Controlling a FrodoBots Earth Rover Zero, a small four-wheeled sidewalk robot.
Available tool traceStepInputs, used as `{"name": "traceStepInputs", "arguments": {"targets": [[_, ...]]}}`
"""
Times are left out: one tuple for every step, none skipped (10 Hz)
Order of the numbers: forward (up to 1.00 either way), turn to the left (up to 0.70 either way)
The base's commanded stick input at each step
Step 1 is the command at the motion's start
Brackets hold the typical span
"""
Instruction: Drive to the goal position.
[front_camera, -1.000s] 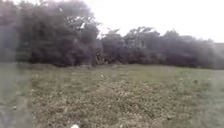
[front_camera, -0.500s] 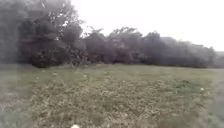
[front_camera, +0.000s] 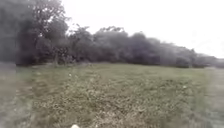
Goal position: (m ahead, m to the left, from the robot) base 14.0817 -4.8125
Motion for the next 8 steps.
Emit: {"name": "traceStepInputs", "arguments": {"targets": [[0.0,0.0],[0.0,0.0],[0.7,-0.01],[0.7,-0.05],[0.7,-0.13],[0.7,-0.13],[0.7,-0.13],[0.7,-0.05]]}}
